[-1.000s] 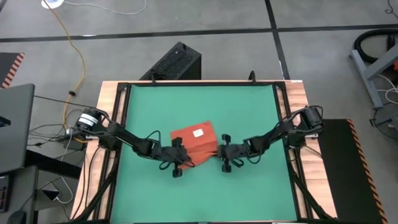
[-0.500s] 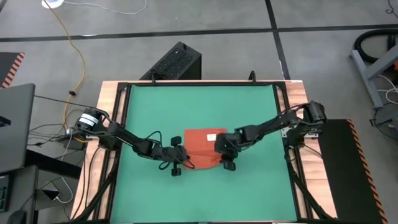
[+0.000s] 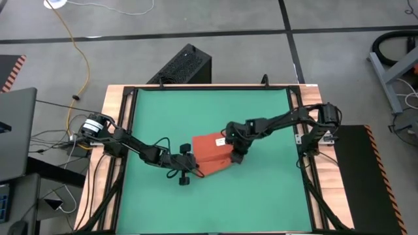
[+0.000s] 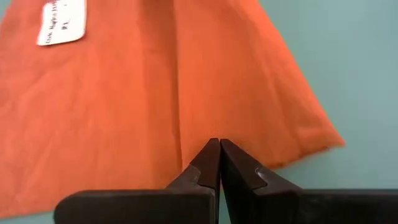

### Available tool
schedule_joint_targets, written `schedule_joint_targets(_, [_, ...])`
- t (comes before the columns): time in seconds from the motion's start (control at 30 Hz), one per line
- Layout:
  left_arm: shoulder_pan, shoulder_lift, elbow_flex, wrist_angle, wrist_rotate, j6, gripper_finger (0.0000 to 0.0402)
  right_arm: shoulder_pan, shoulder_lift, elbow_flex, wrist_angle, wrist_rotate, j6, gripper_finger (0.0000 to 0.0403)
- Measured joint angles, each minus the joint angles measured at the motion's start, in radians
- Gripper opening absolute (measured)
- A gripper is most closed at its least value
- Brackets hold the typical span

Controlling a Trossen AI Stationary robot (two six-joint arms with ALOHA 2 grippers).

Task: Roll towel
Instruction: Roll the orange towel

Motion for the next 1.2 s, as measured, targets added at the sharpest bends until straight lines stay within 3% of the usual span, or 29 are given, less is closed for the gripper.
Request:
schedule_joint_targets(0.27, [0.000,0.000,0.000,-0.006,0.021,0.022,0.0000,-0.037,-0.001,0.000,-0.061,-0.055,0.088,0.0023])
schedule_joint_targets(0.47, [-0.003,-0.005,0.000,-0.001,0.020,0.029,0.0000,-0.084,0.020,0.002,-0.059,-0.175,0.182,0.0023])
schedule_joint_targets(0.83, [-0.107,-0.151,0.002,-0.072,-0.115,0.017,0.0000,-0.101,0.142,0.008,-0.039,-0.250,0.206,0.0023])
schedule_joint_targets(1.2, [-0.112,-0.138,0.072,-0.024,-0.117,0.330,0.0000,-0.142,0.147,0.004,-0.007,-0.292,0.230,0.0023])
